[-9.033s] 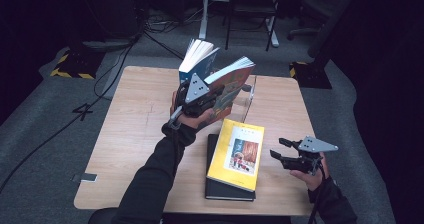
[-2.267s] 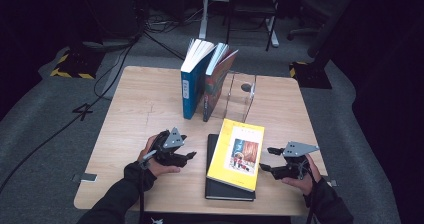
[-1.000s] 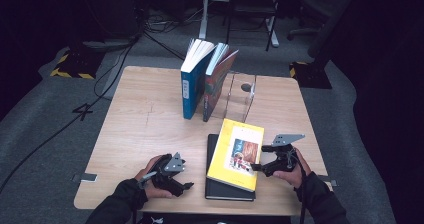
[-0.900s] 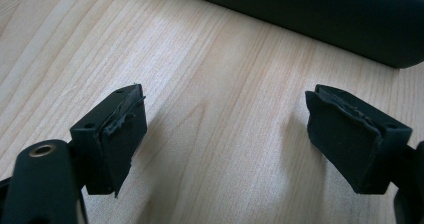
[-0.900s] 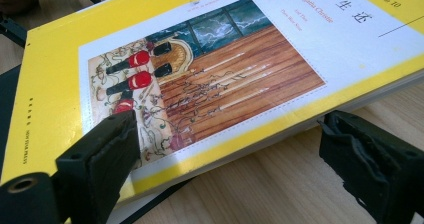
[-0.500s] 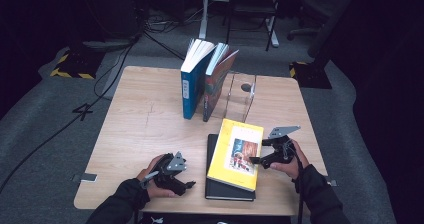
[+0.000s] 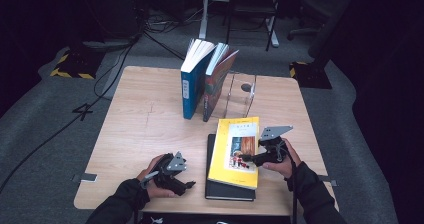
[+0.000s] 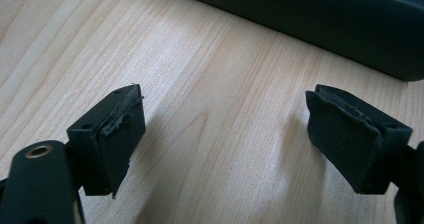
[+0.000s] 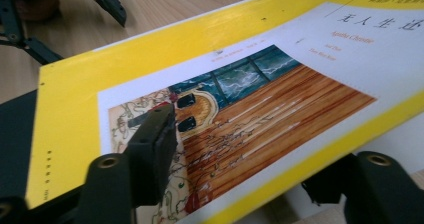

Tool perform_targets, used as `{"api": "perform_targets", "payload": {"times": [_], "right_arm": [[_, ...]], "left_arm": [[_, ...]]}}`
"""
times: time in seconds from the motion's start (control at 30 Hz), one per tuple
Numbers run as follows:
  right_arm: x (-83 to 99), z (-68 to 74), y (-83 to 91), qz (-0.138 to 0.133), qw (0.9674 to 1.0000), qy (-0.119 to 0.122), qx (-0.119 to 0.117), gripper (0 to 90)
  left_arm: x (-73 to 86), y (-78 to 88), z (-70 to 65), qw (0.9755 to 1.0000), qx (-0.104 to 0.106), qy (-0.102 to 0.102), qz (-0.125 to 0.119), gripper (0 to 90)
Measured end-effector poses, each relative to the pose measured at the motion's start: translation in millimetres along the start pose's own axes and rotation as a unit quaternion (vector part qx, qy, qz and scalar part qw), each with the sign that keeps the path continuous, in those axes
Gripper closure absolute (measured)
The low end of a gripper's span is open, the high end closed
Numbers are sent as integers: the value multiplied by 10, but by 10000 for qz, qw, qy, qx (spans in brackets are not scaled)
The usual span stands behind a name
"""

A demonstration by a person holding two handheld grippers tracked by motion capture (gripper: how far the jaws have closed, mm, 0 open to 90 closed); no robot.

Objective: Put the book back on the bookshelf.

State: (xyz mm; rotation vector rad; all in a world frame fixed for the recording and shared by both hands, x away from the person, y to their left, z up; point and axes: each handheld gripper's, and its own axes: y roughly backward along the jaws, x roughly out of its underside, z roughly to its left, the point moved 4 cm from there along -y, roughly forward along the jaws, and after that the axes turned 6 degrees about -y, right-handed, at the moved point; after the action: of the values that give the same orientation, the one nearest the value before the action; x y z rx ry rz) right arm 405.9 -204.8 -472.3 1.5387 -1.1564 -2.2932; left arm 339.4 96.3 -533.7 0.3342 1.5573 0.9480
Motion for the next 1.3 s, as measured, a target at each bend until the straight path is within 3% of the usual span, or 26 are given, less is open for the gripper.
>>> {"api": "perform_targets", "payload": {"times": [0.1, 0.2, 0.23, 0.3, 0.37, 0.4, 0.43, 0.47, 0.53, 0.57, 0.67, 0.8, 0.93, 1.0, 1.17, 1.3], "right_arm": [[12, 15, 25, -13, 10000, -9, -16, 439], [10, 10, 52, 115, 9998, 31, 182, 362], [29, -22, 113, 204, 9988, 32, 442, 292], [90, -88, 178, 345, 9964, -86, 768, 250], [176, -148, 203, 370, 9962, -347, 703, 240], [176, -148, 203, 370, 9962, -347, 703, 240], [201, -161, 206, 350, 9964, -454, 620, 239], [239, -184, 203, 364, 9965, -635, 394, 221], [244, -184, 197, 386, 9963, -695, 331, 212], [260, -170, 150, 472, 9957, -802, 21, 167], [259, -143, 72, 540, 9947, -861, -144, 107], [230, -115, 39, 521, 9950, -848, -62, 102], [212, -88, 55, 503, 9965, -674, 23, 113], [189, -82, 75, 332, 9977, -583, 24, 193], [169, -66, 63, 275, 9983, -503, 37, 200], [131, -54, 93, 72, 9992, -393, 97, 254]], "left_arm": [[-1, -1, 3, 10000, 7, -8, 5, 158], [-2, -3, 3, 10000, 3, 2, 4, 157], [-2, -3, 2, 10000, 6, 4, 2, 157], [-3, -3, 3, 10000, 10, 1, 2, 157], [-3, -4, 5, 10000, 15, 2, 7, 156], [-3, -4, 5, 10000, 15, 2, 7, 156], [-4, -5, 5, 10000, 15, 4, 3, 156], [-3, -4, 6, 10000, 21, -2, 8, 157], [-3, -4, 6, 10000, 22, 0, 7, 157], [-3, -4, 6, 10000, 23, -2, 6, 157], [-4, -4, 8, 10000, 26, -10, 6, 156], [-3, -4, 8, 10000, 29, -9, 7, 157], [-4, -5, 10, 10000, 30, -22, 1, 157], [-4, -5, 10, 10000, 29, -20, 4, 157], [-5, -6, 9, 10000, 22, -7, -5, 157], [-11, -8, 18, 10000, 12, -8, 6, 161]]}}
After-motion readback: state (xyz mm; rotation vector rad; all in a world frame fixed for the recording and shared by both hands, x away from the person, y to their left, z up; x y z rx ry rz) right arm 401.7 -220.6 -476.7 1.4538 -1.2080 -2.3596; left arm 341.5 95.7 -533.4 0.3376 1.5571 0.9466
